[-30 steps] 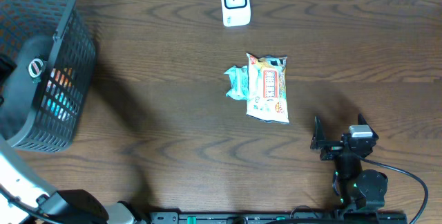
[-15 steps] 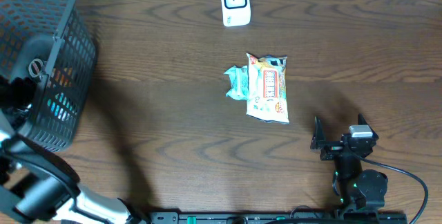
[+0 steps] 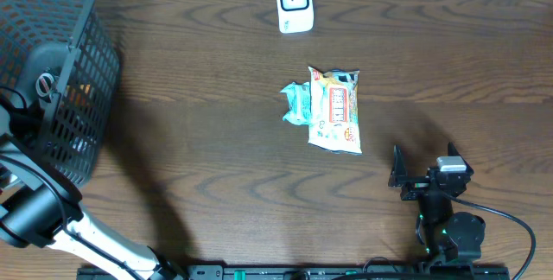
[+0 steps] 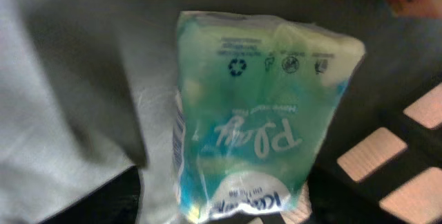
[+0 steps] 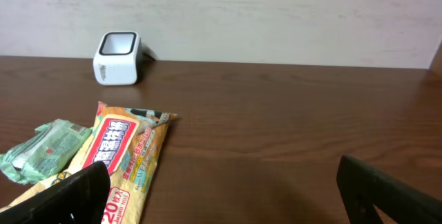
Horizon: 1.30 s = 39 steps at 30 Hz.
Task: Scan the item barcode
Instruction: 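Grasp the small blue-green tissue pack in the basket with the left gripper, then lift the tissue pack out and carry it toward the scanner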
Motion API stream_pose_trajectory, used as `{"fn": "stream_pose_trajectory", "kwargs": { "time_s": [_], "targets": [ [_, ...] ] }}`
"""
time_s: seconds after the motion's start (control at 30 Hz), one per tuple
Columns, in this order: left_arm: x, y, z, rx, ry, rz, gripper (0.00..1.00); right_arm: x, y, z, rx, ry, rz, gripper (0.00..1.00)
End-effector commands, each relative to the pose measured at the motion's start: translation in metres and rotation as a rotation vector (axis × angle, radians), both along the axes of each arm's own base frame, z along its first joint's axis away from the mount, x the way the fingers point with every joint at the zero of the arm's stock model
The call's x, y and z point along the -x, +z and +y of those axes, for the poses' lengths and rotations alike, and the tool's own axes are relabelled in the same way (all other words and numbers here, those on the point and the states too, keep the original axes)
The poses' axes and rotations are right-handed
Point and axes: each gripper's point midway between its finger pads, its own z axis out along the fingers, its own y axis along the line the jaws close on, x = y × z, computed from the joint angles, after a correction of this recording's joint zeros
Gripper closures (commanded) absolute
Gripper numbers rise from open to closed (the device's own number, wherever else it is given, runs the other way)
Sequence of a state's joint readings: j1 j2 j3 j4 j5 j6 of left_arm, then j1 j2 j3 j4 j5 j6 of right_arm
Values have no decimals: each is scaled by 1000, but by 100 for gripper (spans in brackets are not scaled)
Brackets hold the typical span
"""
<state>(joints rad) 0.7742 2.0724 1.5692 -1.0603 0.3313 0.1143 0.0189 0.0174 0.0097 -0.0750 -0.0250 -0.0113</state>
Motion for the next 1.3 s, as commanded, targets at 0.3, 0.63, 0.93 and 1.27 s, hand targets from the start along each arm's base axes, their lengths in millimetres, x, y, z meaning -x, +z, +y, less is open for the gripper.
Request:
{"fn": "stream_pose_trajectory", "kwargs": {
  "time_s": [0.3, 0.63, 0.93, 1.27],
  "targets": [
    [-4, -6, 1, 12, 8, -11, 93, 0, -1, 0, -2, -1, 2, 1],
    [-41, 118, 20, -134, 182, -292, 92, 0, -1, 0, -2, -1, 2, 1],
    [-33, 284, 10, -356, 356, -704, 93, 0, -1, 0, -2, -1, 2, 1],
    [-61, 378, -112, -243, 42, -1063, 92, 0, -1, 0, -2, -1, 2, 1]
  ]
}}
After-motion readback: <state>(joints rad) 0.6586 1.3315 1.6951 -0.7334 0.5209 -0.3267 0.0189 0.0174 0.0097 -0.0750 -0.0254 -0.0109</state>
